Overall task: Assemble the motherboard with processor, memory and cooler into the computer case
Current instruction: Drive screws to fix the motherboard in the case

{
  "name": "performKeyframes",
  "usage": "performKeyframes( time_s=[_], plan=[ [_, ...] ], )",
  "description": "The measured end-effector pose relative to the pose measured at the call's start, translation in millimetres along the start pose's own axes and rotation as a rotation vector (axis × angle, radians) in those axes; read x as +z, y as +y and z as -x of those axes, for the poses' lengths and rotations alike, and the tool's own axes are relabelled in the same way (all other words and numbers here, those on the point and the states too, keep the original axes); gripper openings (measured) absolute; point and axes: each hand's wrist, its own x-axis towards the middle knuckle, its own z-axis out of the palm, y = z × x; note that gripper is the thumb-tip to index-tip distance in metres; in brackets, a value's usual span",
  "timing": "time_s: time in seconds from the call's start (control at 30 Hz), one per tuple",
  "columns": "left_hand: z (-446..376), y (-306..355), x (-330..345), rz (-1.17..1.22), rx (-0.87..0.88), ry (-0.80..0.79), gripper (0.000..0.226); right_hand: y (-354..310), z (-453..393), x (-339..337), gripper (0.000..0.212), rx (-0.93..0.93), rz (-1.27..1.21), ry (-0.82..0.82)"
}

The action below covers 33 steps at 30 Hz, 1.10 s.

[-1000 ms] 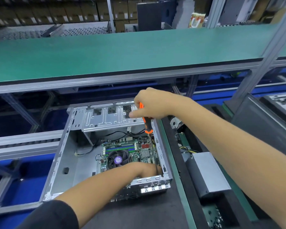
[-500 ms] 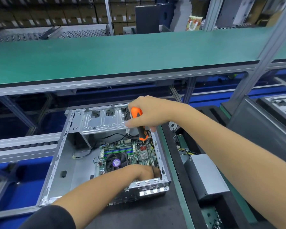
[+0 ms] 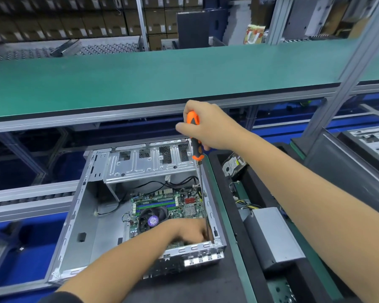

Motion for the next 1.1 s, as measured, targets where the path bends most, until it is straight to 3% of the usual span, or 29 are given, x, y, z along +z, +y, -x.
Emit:
performKeyframes(
  time_s=[0.17,0.3,0.5,0.57,0.67,0.77,0.9,1.0,1.1],
  plan=[
    [16.7,-4.9,-16.6,0.333,0.058,0.023,0.018,0.3,-7.5,-10.8,0.028,0.017,0.006,0.101],
    [22.1,-6.5,-20.6,0.512,0.198,0.05,0.032,-4.6,-17.7,-14.7,0.026,0.011,0.012,0.264],
    [36.9,-17.5,-44.2,0.744,0.217,0.356,0.022,-24.9,-24.7,-40.5,0.026,-0.092,-0.125,0.554],
    [48.6,-23.5,-64.0,0.825,0.19,0.534,0.016,-26.7,-24.3,-57.6,0.025,-0.098,-0.176,0.67],
    [61.3,-36.4,-103.3,1.009,0.116,0.824,0.031,-17.8,-22.0,-80.1,0.024,-0.022,-0.21,0.75],
    [68.4,-42.9,-142.7,1.098,0.066,1.055,0.03,1.6,-12.5,-95.0,0.026,0.106,-0.287,0.569],
    [63.0,-58.5,-163.3,1.087,-0.02,1.167,0.021,37.6,12.3,-101.5,0.029,0.287,-0.179,-0.084],
    [53.0,-59.5,-168.8,0.905,-0.07,1.168,0.024,64.1,29.3,-79.1,0.025,0.384,-0.053,-0.534],
    [46.3,-45.1,-179.0,0.623,-0.088,1.166,0.028,83.5,42.9,-48.6,0.02,0.413,0.062,-0.698]
  ],
)
